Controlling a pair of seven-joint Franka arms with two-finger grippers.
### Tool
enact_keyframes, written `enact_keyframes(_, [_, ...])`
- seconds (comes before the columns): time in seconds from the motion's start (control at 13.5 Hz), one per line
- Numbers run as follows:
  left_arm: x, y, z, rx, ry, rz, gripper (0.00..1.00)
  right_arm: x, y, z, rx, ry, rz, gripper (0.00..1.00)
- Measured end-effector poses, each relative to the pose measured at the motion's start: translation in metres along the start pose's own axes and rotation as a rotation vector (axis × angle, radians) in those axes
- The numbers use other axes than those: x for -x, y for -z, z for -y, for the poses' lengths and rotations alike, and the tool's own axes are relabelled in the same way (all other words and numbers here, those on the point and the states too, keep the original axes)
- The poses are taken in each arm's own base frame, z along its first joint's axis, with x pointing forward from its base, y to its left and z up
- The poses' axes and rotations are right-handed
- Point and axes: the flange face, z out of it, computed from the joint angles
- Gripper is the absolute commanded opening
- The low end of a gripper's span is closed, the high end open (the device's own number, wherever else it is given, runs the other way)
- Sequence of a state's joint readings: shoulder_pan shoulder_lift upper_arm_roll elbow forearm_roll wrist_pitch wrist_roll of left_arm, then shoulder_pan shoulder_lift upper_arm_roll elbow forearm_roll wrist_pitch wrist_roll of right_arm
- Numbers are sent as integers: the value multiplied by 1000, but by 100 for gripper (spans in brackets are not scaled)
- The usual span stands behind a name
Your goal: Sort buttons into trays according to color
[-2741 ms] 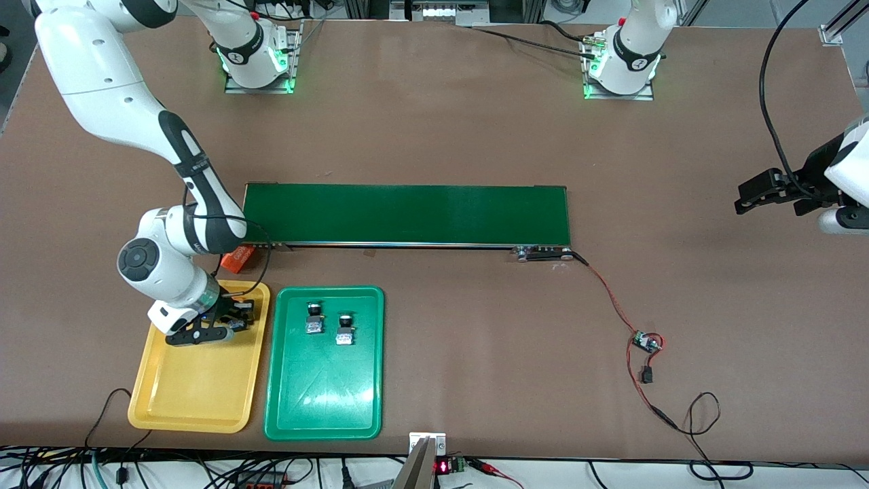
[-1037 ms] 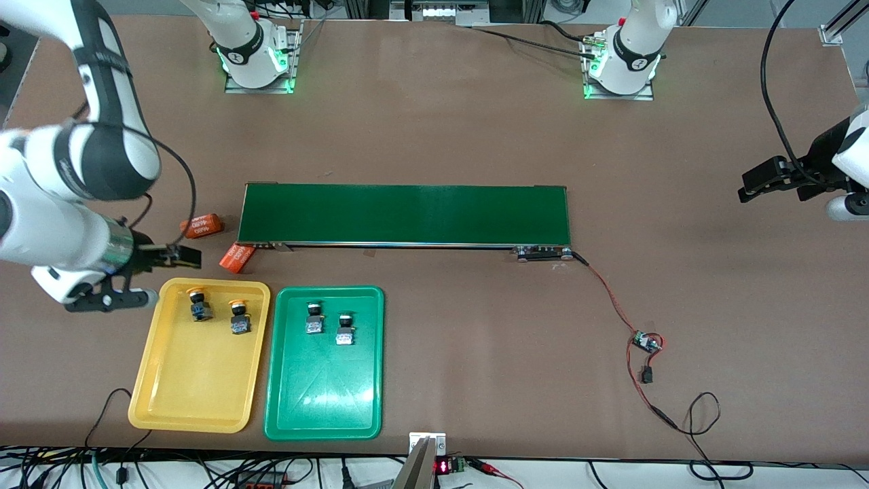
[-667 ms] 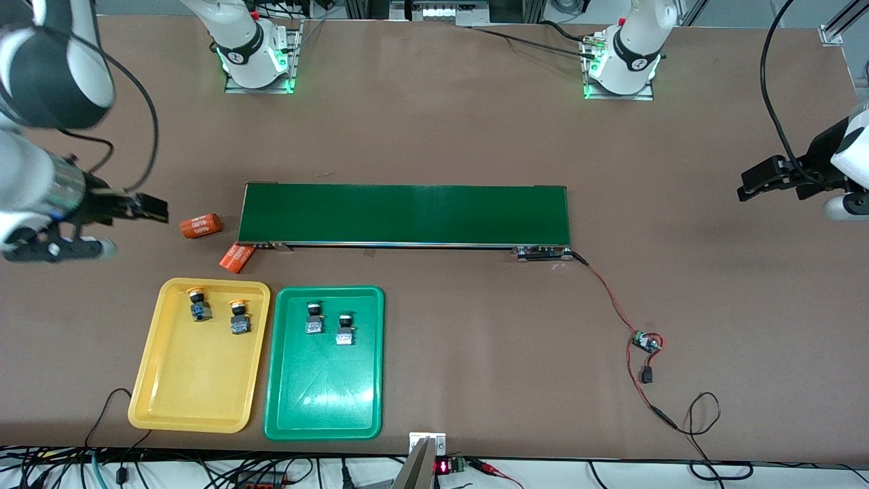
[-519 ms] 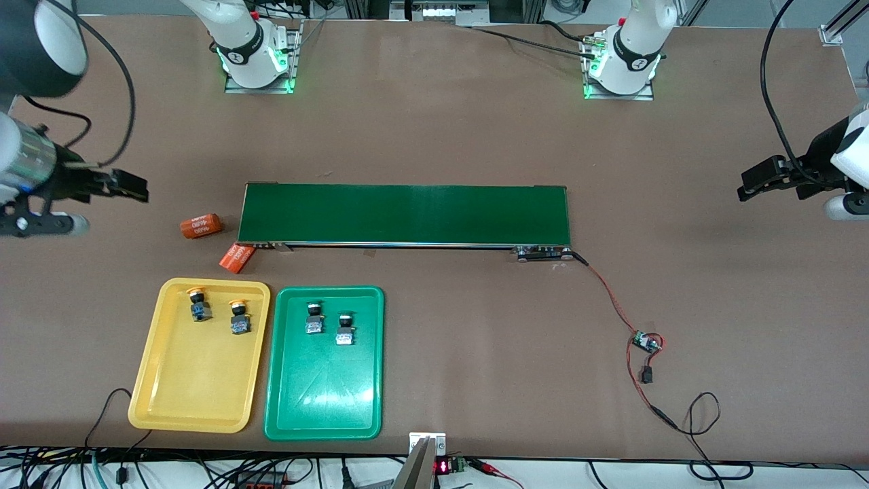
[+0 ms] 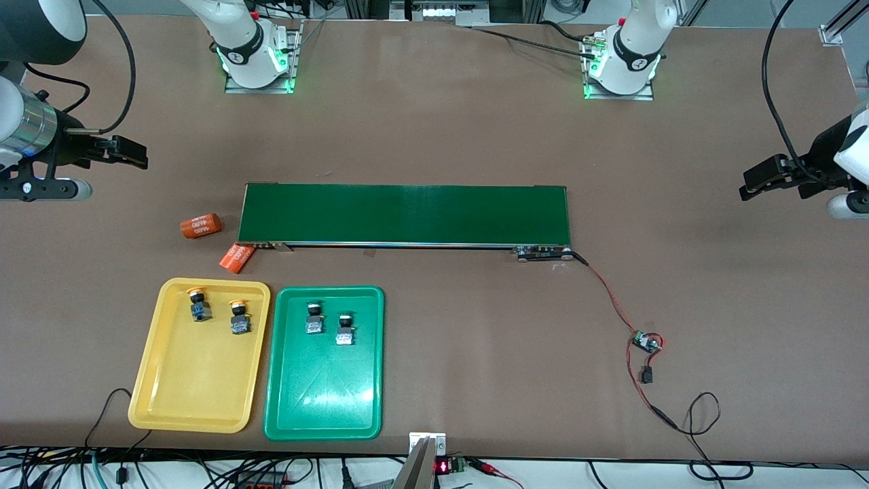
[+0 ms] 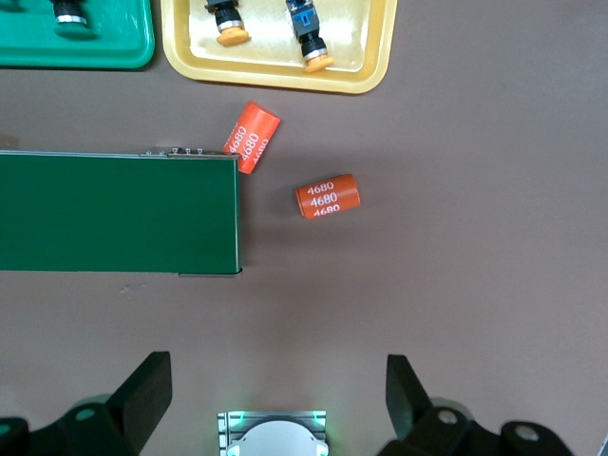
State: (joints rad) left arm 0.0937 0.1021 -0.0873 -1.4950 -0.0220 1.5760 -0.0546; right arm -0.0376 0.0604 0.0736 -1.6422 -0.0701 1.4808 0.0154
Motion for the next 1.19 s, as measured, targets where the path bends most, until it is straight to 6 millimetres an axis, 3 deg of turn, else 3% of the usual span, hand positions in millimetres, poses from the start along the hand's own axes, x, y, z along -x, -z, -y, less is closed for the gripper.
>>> enact_keyframes(1.19, [0,1,4,-1,7,-1,100,1,-10,-3,-2,-7,17,100])
